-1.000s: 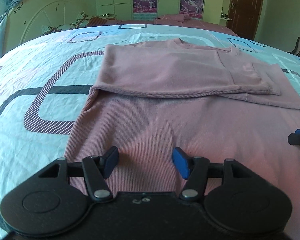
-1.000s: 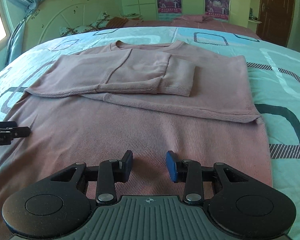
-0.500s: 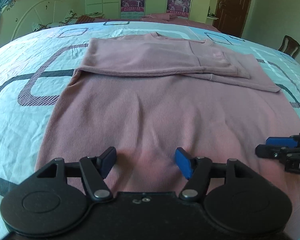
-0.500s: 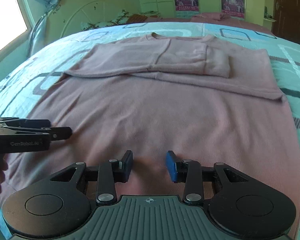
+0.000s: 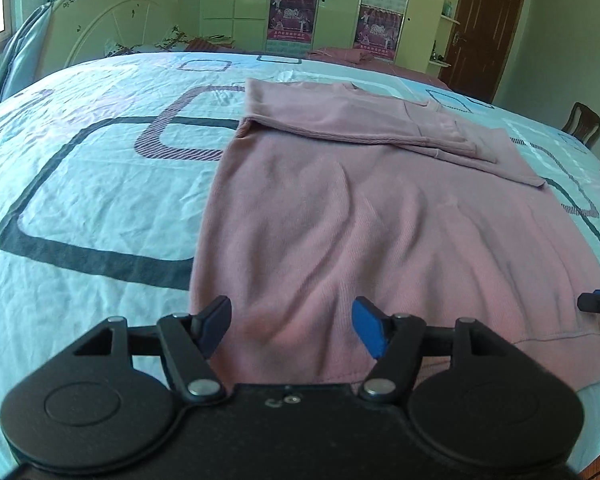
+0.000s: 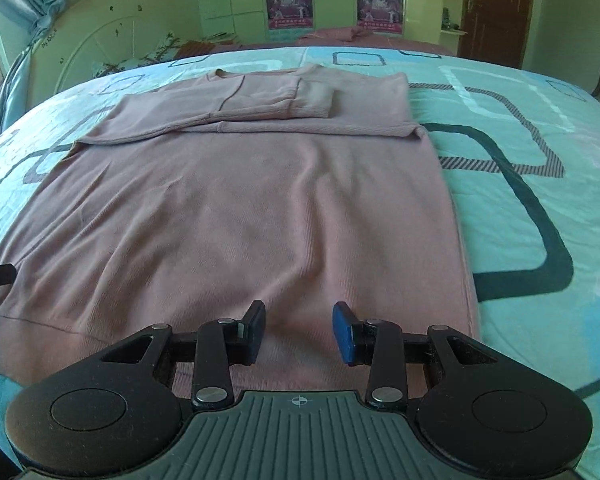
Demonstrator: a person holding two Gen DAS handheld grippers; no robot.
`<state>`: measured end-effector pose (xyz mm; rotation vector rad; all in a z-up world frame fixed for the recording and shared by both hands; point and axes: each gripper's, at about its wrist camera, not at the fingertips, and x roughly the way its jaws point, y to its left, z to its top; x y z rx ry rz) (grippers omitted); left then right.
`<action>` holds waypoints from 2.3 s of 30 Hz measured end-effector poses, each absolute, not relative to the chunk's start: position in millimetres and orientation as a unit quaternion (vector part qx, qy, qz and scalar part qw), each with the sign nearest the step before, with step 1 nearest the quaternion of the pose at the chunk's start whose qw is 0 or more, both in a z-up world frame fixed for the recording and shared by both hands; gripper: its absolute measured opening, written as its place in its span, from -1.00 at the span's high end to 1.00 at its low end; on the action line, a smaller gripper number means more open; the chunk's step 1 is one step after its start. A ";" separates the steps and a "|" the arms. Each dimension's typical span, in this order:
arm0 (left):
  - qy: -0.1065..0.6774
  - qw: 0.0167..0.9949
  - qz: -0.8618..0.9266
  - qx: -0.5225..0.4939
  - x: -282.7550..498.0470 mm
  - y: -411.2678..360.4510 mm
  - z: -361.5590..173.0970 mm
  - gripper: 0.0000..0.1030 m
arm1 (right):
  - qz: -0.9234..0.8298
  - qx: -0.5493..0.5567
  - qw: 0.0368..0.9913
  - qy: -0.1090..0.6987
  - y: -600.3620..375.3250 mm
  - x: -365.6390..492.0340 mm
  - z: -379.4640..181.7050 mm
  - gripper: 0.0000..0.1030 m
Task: Fold small clothes
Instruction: 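Move both grippers down to the ribbed hem of the pink sweatshirt, then close both grippers on the ribbed hem of the sweatshirt, then lift the hem with both grippers and fold it over toward the collar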
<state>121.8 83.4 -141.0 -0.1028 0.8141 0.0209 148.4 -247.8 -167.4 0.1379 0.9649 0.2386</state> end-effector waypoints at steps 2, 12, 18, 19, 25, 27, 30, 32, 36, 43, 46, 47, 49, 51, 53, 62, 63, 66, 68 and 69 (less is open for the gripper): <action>0.389 0.919 0.021 -0.056 112.7 92.4 -136.4 -0.27 | 0.101 0.059 0.879 0.462 -251.8 137.8 -165.5 0.28; 0.409 0.907 0.026 -0.100 87.7 119.6 -145.8 -0.25 | 0.037 0.086 0.888 0.450 -286.3 103.7 -158.9 -0.40; 0.424 0.898 0.001 -0.119 83.4 112.4 -155.4 -0.20 | 0.011 0.103 0.876 0.471 -296.3 92.3 -171.1 -0.40; 0.426 0.898 -0.001 -0.114 83.7 110.1 -156.2 -0.20 | 0.010 0.109 0.872 0.476 -298.1 91.1 -173.7 -0.40; 0.440 0.893 -0.018 -0.093 89.5 99.8 -159.3 -0.57 | 0.023 0.127 0.868 0.480 -297.3 85.1 -176.7 -0.36; 0.440 0.892 -0.021 -0.099 90.4 98.5 -160.5 -0.68 | 0.028 0.132 0.866 0.482 -295.1 84.6 -175.9 -0.13; 0.438 0.893 -0.021 -0.097 90.9 96.3 -161.0 -0.63 | 0.030 0.130 0.866 0.482 -292.8 84.4 -175.3 -0.06; 0.437 0.893 -0.023 -0.101 91.0 97.3 -160.9 -0.46 | 0.030 0.136 0.865 0.482 -294.4 84.9 -175.5 0.13; 0.445 0.888 -0.033 -0.111 95.4 101.6 -158.9 0.06 | 0.038 0.143 0.862 0.485 -296.9 87.3 -174.8 0.35; 0.444 0.884 -0.048 -0.140 101.0 113.9 -153.2 0.80 | 0.061 0.159 0.855 0.490 -298.3 94.7 -171.4 0.75; 0.441 0.885 -0.059 -0.135 102.9 113.2 -147.2 0.86 | 0.070 0.161 0.853 0.491 -299.2 97.5 -168.3 0.77; 0.442 0.885 -0.060 -0.131 103.8 113.0 -146.2 0.86 | 0.072 0.157 0.854 0.491 -299.2 98.0 -167.1 0.77; 0.455 0.879 -0.059 -0.130 106.2 113.8 -149.5 0.86 | 0.074 0.147 0.856 0.490 -299.5 98.2 -166.4 0.77; 0.473 0.869 -0.053 -0.135 105.6 115.8 -155.8 0.79 | 0.070 0.143 0.853 0.498 -299.5 98.8 -170.1 0.70; 0.477 0.865 -0.053 -0.145 102.9 118.2 -160.3 0.71 | 0.076 0.142 0.847 0.507 -299.2 98.0 -171.8 0.56; 0.458 0.869 -0.074 -0.172 114.0 120.3 -147.0 0.88 | 0.094 0.154 0.841 0.510 -300.4 105.9 -164.1 0.79; 0.450 0.872 -0.076 -0.175 115.8 121.4 -142.3 0.88 | 0.097 0.156 0.843 0.506 -301.0 107.7 -160.6 0.79; 0.422 0.885 -0.080 -0.179 124.3 123.6 -124.7 0.88 | 0.106 0.177 0.848 0.487 -306.5 116.4 -146.3 0.79; 0.402 0.894 -0.084 -0.181 134.0 123.9 -112.7 0.87 | 0.108 0.190 0.854 0.472 -311.2 124.5 -135.5 0.79; 0.391 0.898 -0.086 -0.183 140.0 123.6 -106.9 0.87 | 0.110 0.198 0.858 0.461 -313.2 131.8 -128.6 0.79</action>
